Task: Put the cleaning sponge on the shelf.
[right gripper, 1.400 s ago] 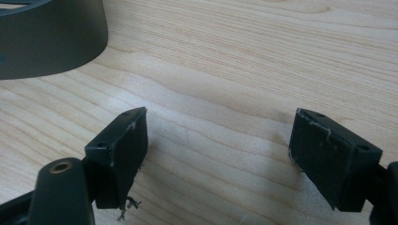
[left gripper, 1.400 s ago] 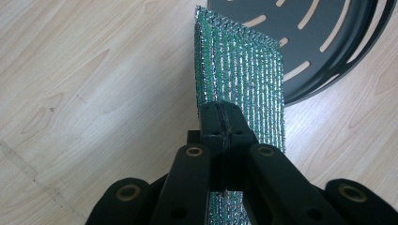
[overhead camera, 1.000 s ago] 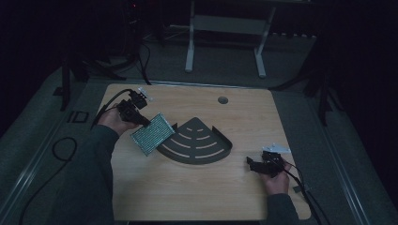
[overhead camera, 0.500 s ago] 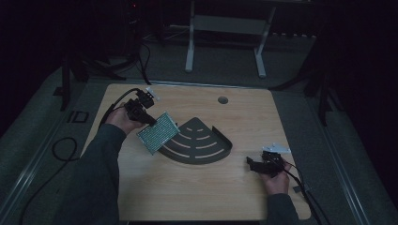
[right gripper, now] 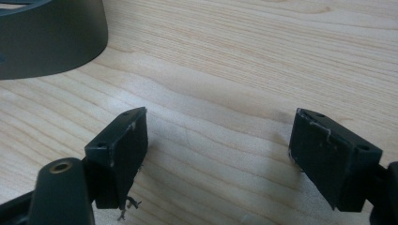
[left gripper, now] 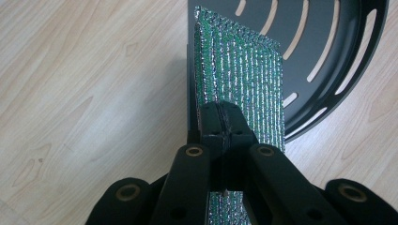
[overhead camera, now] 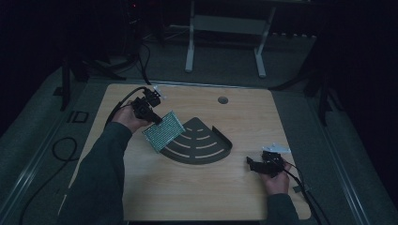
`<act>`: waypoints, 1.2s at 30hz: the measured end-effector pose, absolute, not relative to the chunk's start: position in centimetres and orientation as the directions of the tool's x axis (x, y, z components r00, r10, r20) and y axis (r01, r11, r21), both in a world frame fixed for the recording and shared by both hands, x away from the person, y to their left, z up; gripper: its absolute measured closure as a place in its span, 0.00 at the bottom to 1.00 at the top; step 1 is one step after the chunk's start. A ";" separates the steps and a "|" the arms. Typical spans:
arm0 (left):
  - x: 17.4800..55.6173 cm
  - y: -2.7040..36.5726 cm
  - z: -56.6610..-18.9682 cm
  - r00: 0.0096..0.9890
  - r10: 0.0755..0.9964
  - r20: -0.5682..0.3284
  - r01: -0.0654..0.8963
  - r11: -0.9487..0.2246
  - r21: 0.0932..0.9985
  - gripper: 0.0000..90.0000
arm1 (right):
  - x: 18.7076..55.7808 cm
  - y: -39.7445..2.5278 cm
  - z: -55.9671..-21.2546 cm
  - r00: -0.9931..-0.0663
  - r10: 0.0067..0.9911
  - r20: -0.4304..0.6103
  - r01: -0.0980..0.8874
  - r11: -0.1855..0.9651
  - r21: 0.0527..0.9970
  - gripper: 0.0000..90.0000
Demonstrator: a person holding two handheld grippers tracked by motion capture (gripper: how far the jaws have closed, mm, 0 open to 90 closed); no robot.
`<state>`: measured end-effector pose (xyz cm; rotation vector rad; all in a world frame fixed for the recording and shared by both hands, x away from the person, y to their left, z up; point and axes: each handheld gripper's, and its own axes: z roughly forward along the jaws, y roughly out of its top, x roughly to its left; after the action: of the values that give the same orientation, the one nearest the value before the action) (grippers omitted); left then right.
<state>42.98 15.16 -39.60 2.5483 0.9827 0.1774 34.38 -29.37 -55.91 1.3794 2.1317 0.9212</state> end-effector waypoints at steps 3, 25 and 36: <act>43.1 14.8 -39.6 0.748 0.664 -0.017 0.610 -0.676 0.413 1.00 | 34.4 -29.4 -55.9 -0.408 0.913 -0.005 0.622 0.282 0.730 0.22; 44.1 13.5 -40.5 0.746 0.666 -0.013 0.614 -0.680 0.401 1.00 | 34.4 -29.4 -55.9 -0.409 0.913 -0.005 0.622 0.282 0.730 0.22; 44.4 13.4 -40.7 0.742 0.670 -0.022 0.622 -0.677 0.394 1.00 | 34.4 -29.4 -55.9 -0.408 0.913 -0.004 0.623 0.282 0.730 0.22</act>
<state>44.45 13.41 -40.73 2.5650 0.9929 0.1747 34.40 -29.37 -55.90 1.3797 2.1329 0.9212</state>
